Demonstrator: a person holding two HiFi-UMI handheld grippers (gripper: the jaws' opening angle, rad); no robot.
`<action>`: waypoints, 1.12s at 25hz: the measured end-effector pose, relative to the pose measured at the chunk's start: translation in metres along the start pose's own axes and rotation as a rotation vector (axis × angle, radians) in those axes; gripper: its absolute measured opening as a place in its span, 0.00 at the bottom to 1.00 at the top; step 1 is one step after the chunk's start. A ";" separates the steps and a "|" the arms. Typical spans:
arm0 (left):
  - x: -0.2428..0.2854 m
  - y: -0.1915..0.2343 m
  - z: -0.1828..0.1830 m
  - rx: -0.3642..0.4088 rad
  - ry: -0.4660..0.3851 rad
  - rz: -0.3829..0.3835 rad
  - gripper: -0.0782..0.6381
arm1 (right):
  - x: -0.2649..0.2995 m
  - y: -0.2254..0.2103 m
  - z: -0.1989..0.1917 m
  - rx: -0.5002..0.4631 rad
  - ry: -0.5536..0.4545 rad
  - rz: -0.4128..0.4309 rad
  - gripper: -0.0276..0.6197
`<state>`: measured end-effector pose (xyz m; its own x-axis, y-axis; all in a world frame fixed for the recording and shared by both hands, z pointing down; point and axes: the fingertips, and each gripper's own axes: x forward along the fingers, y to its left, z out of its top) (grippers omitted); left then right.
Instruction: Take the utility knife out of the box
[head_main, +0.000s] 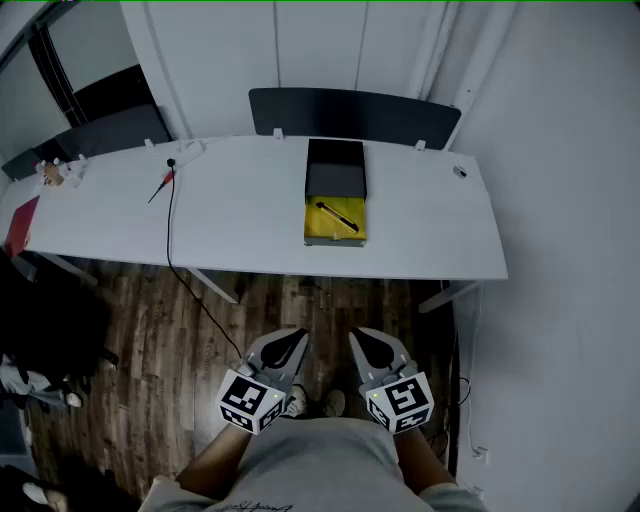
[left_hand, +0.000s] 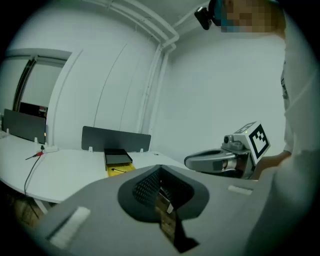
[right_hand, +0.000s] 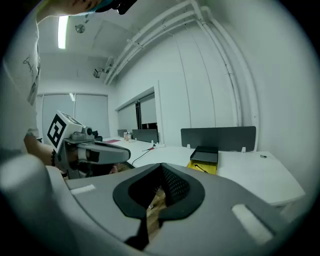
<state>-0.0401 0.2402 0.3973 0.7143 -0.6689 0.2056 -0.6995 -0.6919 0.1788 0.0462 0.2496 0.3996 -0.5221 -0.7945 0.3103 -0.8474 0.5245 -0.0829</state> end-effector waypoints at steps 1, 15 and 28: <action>-0.001 0.000 0.000 0.000 0.000 -0.002 0.11 | 0.000 0.002 0.000 0.000 0.002 0.001 0.06; -0.007 0.004 0.001 -0.013 -0.009 -0.029 0.11 | 0.004 0.010 0.001 0.031 -0.011 -0.030 0.06; -0.026 0.032 0.001 -0.021 -0.017 -0.055 0.11 | 0.024 0.033 0.006 0.020 0.001 -0.057 0.06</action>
<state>-0.0809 0.2350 0.3970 0.7520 -0.6346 0.1783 -0.6591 -0.7224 0.2092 0.0054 0.2456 0.3992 -0.4727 -0.8228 0.3156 -0.8776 0.4721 -0.0838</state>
